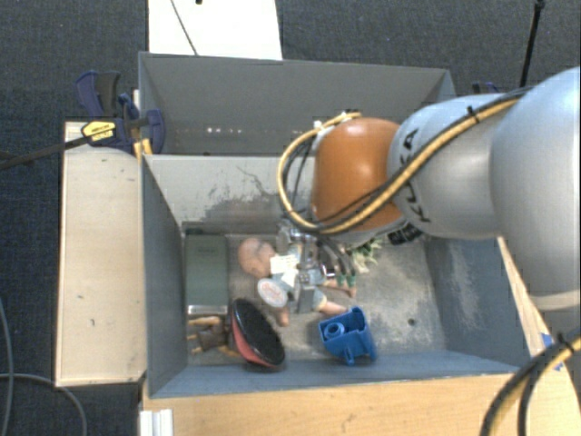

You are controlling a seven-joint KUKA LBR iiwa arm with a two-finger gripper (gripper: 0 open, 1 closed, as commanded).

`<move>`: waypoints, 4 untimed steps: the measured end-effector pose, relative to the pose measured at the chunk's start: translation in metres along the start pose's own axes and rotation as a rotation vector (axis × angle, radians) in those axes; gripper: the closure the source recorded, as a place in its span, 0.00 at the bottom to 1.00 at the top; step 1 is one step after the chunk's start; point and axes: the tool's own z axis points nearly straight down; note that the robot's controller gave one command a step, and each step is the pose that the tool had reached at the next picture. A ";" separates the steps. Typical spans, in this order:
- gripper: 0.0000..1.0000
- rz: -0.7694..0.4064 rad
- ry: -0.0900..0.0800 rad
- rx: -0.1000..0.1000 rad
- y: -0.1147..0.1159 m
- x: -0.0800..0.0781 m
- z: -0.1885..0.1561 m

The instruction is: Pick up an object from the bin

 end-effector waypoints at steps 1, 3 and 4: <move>1.00 -0.041 0.004 0.002 -0.045 0.021 0.022; 1.00 -0.037 0.015 0.002 -0.044 0.024 -0.019; 1.00 -0.037 -0.007 0.001 -0.031 0.010 -0.039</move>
Offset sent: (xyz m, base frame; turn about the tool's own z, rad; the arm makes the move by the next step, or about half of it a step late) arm 0.0000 0.0000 0.0000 0.0000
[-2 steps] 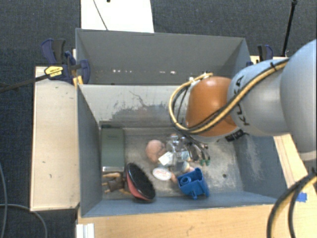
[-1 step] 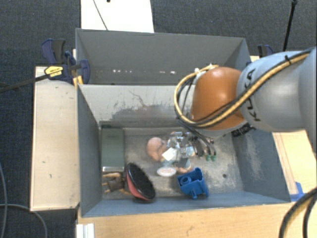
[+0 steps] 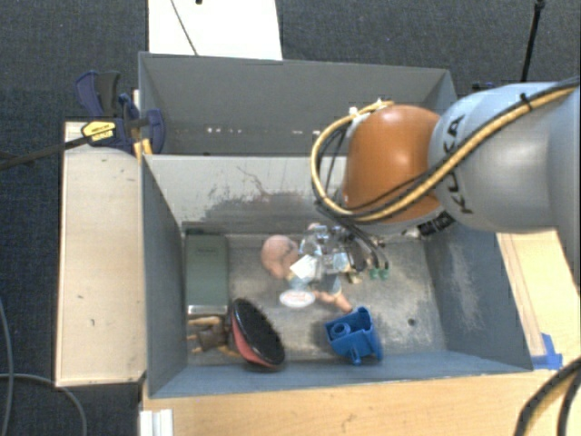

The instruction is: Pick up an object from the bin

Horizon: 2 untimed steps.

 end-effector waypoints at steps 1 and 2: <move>0.00 -0.006 0.017 0.001 -0.014 0.003 -0.059; 0.00 -0.005 0.008 0.001 -0.019 0.001 -0.080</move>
Offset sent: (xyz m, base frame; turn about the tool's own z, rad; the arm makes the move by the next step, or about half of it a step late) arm 0.0000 0.0000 0.0000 0.0000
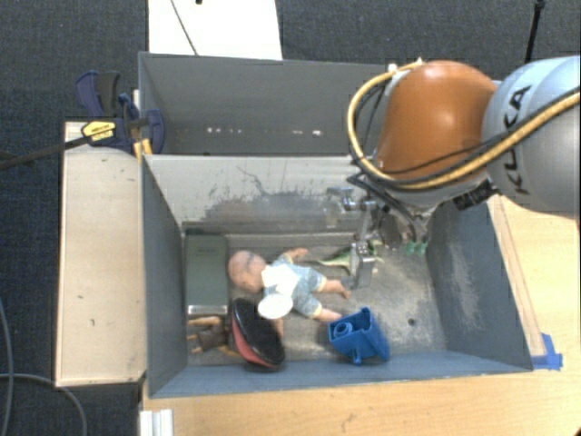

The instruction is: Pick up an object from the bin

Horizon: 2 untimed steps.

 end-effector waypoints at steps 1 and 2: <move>0.00 -0.056 -0.003 0.000 0.014 0.010 0.039; 0.00 -0.085 0.000 -0.001 0.039 0.006 0.098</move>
Offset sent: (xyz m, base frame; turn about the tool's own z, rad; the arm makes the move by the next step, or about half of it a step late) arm -0.0061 0.0551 -0.1333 -0.0904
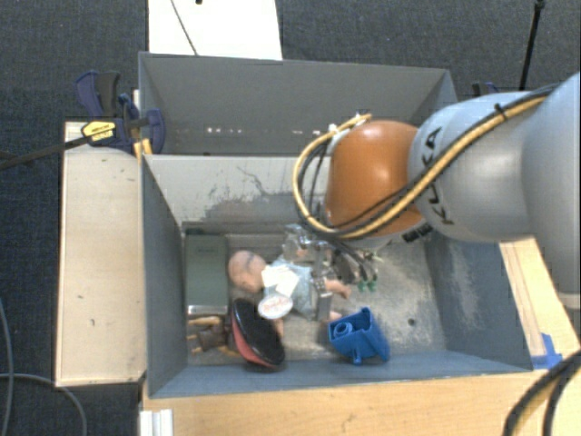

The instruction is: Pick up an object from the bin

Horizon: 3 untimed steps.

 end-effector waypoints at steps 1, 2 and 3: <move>0.00 -0.125 0.007 0.002 0.037 -0.002 0.028; 1.00 -0.656 -0.039 0.008 0.012 0.028 0.039; 1.00 -0.655 -0.040 0.008 0.012 0.028 0.039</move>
Offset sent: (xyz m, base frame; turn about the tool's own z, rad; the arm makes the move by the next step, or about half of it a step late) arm -0.0429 0.0044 -0.0507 -0.6676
